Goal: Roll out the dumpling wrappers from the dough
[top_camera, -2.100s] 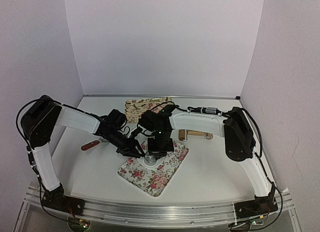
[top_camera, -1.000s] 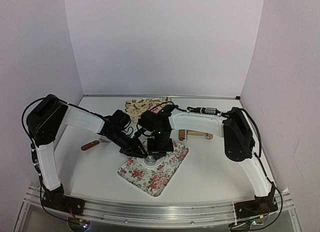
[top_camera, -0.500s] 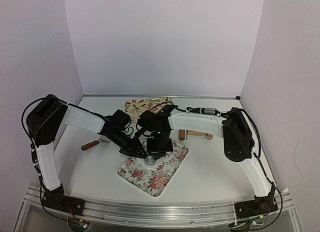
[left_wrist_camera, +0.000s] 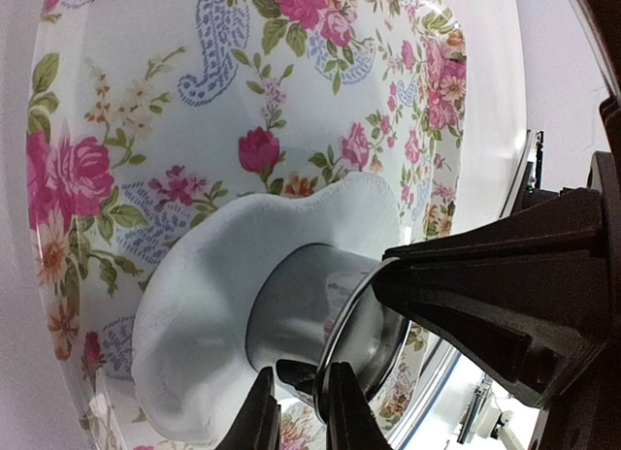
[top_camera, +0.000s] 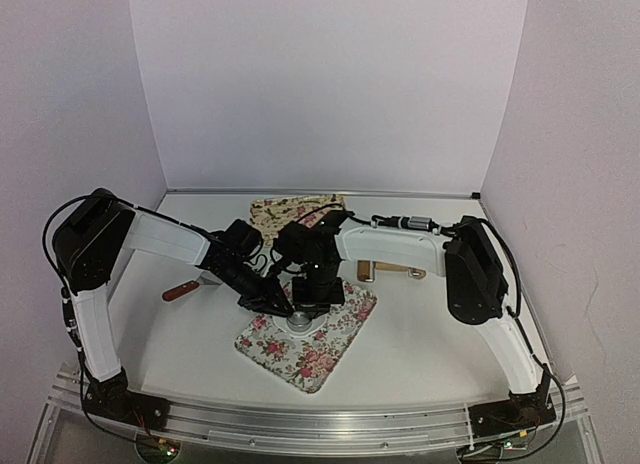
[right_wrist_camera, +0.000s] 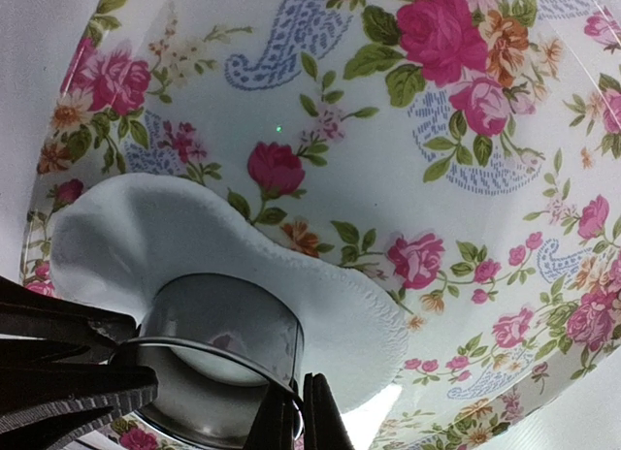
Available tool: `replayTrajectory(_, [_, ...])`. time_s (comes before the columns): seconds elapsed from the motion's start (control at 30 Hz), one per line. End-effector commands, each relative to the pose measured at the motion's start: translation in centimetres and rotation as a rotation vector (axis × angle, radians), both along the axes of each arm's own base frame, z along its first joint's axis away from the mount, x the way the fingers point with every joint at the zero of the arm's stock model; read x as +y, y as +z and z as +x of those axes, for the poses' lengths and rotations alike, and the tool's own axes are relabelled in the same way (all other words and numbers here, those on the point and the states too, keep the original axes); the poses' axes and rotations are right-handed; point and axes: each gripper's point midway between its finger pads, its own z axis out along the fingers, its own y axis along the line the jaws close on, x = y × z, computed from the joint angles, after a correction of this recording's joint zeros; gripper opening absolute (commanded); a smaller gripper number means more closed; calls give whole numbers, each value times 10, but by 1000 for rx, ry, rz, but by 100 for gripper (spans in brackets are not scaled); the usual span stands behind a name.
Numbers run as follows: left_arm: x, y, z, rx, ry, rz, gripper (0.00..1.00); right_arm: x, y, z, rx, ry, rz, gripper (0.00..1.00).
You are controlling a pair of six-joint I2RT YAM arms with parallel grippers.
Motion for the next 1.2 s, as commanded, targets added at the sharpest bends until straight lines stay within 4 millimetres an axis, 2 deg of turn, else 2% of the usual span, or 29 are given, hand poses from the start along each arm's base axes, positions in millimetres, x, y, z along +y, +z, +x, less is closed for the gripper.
replayTrajectory(0.0, [66, -79, -21, 74, 57, 381, 13, -21, -56, -31, 94, 25, -161, 0])
replayTrajectory(0.3, [77, -89, -25, 88, 68, 440, 11, -19, -60, -37, 97, 32, -169, 0])
replayTrajectory(0.57, [80, -99, -29, 109, 65, 462, 11, -17, -76, -45, 139, 26, -155, 0])
replayTrajectory(0.87, [83, -110, -33, 137, 60, 487, 10, -27, -98, -54, 179, 24, -186, 0])
replayTrajectory(1.17, [88, -121, -37, 157, 63, 510, 9, -32, -110, -59, 205, 28, -208, 0])
